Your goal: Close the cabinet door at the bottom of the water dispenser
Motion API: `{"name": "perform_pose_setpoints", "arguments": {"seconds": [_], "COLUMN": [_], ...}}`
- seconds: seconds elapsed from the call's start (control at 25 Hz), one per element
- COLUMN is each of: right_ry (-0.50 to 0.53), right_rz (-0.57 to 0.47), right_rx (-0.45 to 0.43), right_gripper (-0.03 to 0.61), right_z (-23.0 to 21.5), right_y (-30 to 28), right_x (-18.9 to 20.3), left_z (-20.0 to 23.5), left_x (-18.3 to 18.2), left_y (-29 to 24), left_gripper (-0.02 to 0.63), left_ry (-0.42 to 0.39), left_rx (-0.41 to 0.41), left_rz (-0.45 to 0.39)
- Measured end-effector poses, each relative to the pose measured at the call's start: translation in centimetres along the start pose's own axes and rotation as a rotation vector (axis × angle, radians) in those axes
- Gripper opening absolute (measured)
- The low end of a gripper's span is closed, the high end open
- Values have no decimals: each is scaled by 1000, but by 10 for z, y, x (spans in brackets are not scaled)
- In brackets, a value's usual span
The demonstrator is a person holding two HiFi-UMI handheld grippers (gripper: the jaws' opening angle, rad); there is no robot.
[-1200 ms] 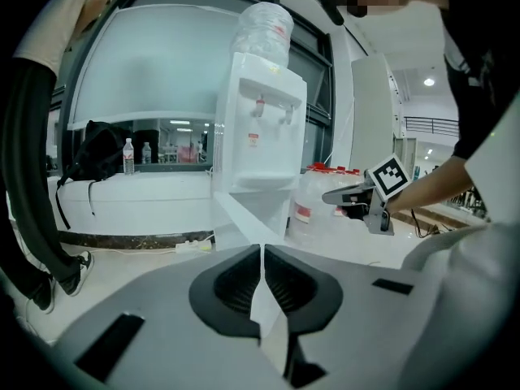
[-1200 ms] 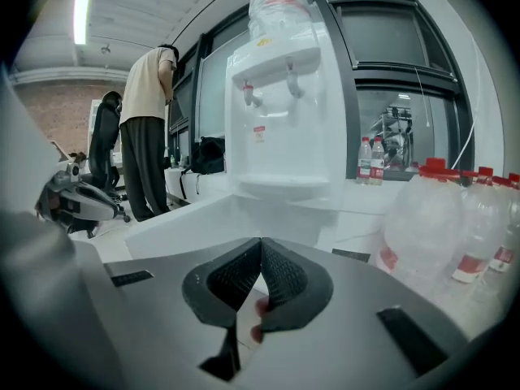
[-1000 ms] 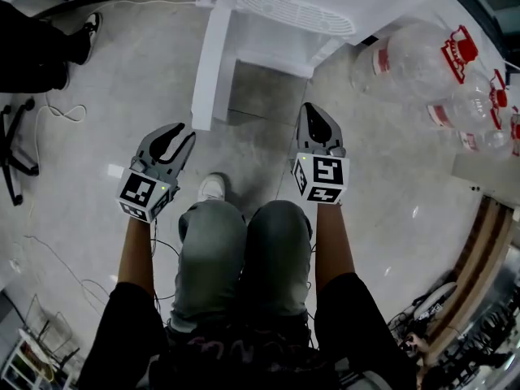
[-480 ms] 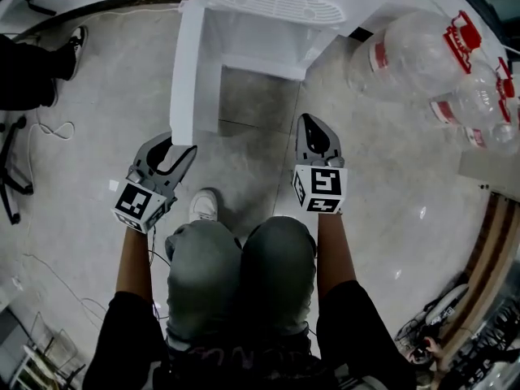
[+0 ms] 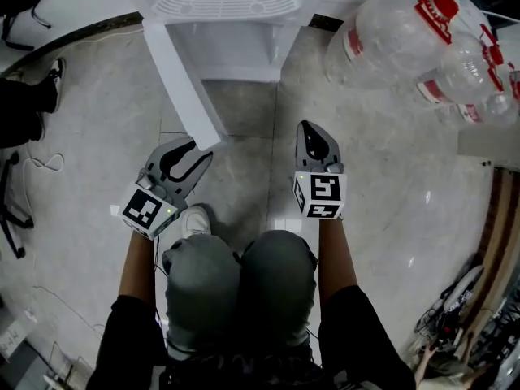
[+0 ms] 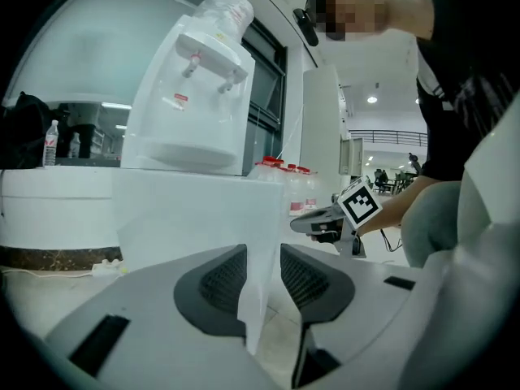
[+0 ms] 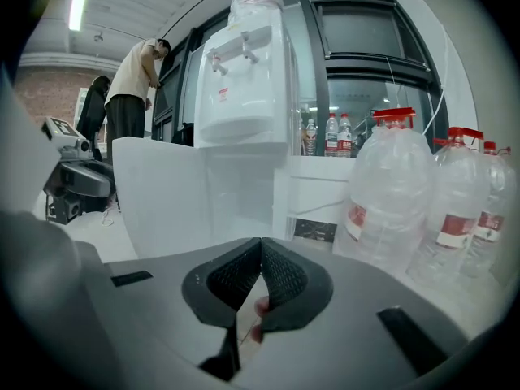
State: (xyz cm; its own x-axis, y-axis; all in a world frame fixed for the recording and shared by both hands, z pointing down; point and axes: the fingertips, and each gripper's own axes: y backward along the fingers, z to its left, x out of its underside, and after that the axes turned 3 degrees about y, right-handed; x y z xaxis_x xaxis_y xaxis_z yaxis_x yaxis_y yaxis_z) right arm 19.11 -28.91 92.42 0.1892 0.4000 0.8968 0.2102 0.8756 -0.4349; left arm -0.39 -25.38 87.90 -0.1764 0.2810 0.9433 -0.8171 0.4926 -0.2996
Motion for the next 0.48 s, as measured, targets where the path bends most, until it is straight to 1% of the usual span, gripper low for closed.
{"name": "perform_pose_setpoints", "arguments": {"seconds": [0.12,0.24,0.48], "right_ry": [-8,-17,-49], "right_rz": [10,19,29], "right_rx": [35,71,118], "right_gripper": [12,12,12], "right_z": [-17,-32,-52], "right_y": [5,12,18], "right_x": [11,21,35], "left_z": [-7,-12,-12], "left_x": [-7,-12,-25], "left_y": [-28,-53,-99], "left_gripper": [141,156,161], "left_ry": [-39,-72,-113], "left_rx": [56,101,155], "left_rz": [-6,-11,-33]}}
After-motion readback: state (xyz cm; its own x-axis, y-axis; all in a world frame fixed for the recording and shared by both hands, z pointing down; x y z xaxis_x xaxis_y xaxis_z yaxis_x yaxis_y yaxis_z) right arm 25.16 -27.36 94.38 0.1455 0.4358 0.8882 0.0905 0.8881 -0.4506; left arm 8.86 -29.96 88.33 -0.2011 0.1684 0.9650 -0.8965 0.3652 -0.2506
